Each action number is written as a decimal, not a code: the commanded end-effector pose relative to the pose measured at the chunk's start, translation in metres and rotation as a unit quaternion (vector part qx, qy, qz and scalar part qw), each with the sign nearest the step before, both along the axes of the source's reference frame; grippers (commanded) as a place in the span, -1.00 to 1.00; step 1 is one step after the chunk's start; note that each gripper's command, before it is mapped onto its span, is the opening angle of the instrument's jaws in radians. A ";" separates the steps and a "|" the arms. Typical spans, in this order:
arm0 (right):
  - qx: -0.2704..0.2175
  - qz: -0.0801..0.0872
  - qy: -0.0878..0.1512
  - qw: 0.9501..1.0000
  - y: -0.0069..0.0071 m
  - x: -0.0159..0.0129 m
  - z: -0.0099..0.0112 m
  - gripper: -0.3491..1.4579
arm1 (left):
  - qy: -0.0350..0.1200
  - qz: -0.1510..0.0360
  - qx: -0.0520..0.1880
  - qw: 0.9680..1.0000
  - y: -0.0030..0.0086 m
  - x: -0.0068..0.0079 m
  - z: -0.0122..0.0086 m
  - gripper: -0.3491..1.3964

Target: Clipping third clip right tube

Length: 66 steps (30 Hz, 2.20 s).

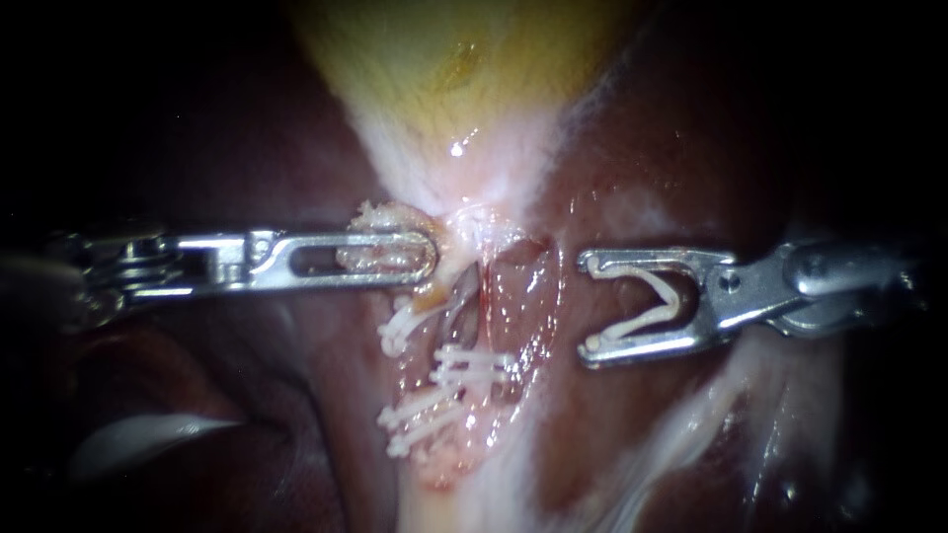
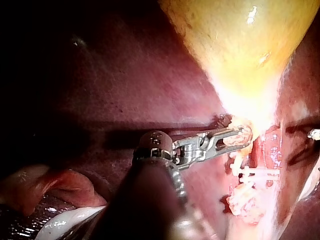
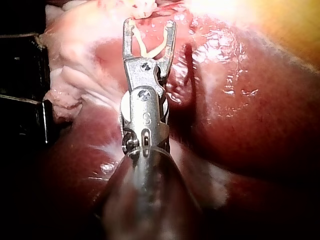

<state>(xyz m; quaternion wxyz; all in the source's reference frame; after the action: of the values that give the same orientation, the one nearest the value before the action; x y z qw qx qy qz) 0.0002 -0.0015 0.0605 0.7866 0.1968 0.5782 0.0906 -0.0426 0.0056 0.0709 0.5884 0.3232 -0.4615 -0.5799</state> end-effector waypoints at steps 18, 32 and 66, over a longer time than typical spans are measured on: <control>0.000 -0.001 0.001 1.000 -0.0002 0.0000 -0.0003 -0.06 | -0.010 -0.019 0.002 1.000 0.0031 0.0045 -0.0060 -1.00; -0.001 0.001 0.000 1.000 -0.0003 0.0010 0.0001 -0.06 | -0.010 -0.024 -0.003 1.000 0.0035 0.0053 -0.0071 -1.00; 0.151 0.057 -0.034 0.986 0.0000 0.0099 0.0092 -0.06 | -0.009 -0.026 -0.004 1.000 0.0027 0.0045 -0.0075 -1.00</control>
<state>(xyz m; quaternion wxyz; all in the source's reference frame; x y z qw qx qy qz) 0.0101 -0.0015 0.0698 0.7602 0.2780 0.5402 0.2302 -0.0381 0.0083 0.0634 0.5704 0.3132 -0.4775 -0.5903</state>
